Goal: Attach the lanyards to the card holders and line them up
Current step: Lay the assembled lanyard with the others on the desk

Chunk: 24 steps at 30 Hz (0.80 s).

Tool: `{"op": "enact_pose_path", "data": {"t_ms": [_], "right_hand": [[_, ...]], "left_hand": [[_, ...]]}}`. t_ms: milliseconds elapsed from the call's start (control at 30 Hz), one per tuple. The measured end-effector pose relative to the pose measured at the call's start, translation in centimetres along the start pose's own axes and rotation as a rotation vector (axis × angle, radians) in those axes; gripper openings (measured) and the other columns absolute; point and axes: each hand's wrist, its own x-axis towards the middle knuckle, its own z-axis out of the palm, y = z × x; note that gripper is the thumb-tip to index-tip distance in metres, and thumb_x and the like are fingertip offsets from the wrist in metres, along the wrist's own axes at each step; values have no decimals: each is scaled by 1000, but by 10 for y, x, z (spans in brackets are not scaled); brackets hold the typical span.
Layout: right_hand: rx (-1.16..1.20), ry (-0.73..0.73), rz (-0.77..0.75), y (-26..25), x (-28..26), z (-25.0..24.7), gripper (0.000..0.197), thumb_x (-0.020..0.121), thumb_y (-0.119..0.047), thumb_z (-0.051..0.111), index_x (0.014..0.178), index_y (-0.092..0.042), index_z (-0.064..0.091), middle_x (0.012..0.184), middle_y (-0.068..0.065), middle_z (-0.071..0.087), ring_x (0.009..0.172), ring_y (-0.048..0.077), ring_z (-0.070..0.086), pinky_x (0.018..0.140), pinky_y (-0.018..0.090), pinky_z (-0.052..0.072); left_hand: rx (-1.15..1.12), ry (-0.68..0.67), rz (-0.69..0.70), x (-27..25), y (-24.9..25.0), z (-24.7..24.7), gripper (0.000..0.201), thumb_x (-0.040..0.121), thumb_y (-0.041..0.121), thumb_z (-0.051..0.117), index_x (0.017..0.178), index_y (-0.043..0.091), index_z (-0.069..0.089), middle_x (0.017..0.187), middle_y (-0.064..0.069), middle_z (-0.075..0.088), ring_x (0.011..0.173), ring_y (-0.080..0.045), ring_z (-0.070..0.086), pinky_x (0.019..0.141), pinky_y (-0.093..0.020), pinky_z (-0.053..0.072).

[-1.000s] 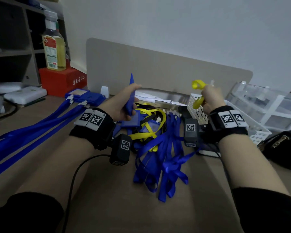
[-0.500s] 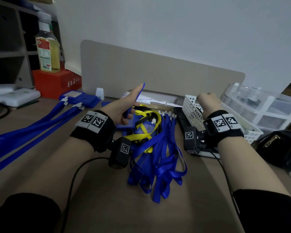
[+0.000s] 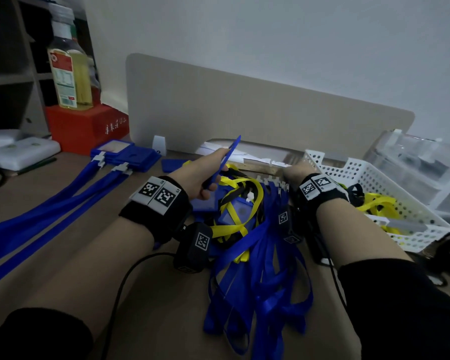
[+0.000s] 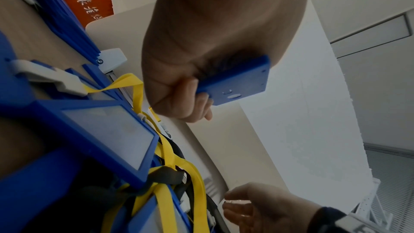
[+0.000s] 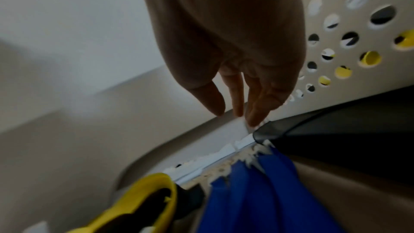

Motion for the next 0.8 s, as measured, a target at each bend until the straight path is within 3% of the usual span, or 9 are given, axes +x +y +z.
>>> {"op": "enact_pose_path", "data": {"t_ms": [67, 167, 300, 500, 633, 800], "right_hand": [[-112, 2, 27, 6, 7, 4, 32, 91, -14, 56, 114, 8, 57, 109, 21, 61, 108, 34, 59, 88, 35, 49], [-265, 4, 59, 12, 12, 5, 31, 89, -9, 60, 116, 6, 57, 119, 20, 59, 114, 33, 56, 91, 34, 46], [-413, -68, 36, 14, 21, 3, 27, 85, -10, 67, 108, 3, 59, 102, 17, 57, 107, 32, 58, 77, 30, 46], [-562, -75, -49, 15, 25, 10, 6, 83, -4, 58, 79, -6, 53, 86, 13, 57, 79, 28, 54, 63, 29, 43], [-593, -81, -66, 17, 31, 10, 14, 82, -2, 59, 71, -7, 53, 86, 13, 59, 79, 28, 57, 65, 28, 45], [-597, -85, -56, 18, 34, 9, 7, 82, -5, 63, 77, -2, 59, 90, 16, 61, 81, 27, 58, 67, 29, 46]], "left_hand": [[-1, 0, -1, 6, 0, -1, 42, 91, 60, 41, 94, 19, 51, 59, 4, 34, 45, -10, 30, 42, -18, 18], [-20, -6, 1, 13, 2, -3, 42, 92, 59, 41, 92, 19, 52, 59, 5, 35, 46, -9, 31, 43, -20, 19], [-30, -23, -11, 18, 3, -4, 42, 92, 61, 41, 91, 20, 52, 61, 4, 34, 46, -9, 31, 44, -21, 20], [-17, -14, -6, 20, 0, -5, 44, 92, 59, 43, 108, 19, 53, 69, 1, 38, 51, -12, 37, 44, -21, 22], [0, 12, -7, 18, -3, -6, 40, 93, 58, 45, 100, 20, 52, 74, -1, 43, 59, -14, 43, 42, -20, 26], [-10, 10, 1, 19, -4, -8, 47, 92, 59, 45, 113, 18, 54, 76, -1, 43, 55, -13, 42, 43, -21, 25]]}}
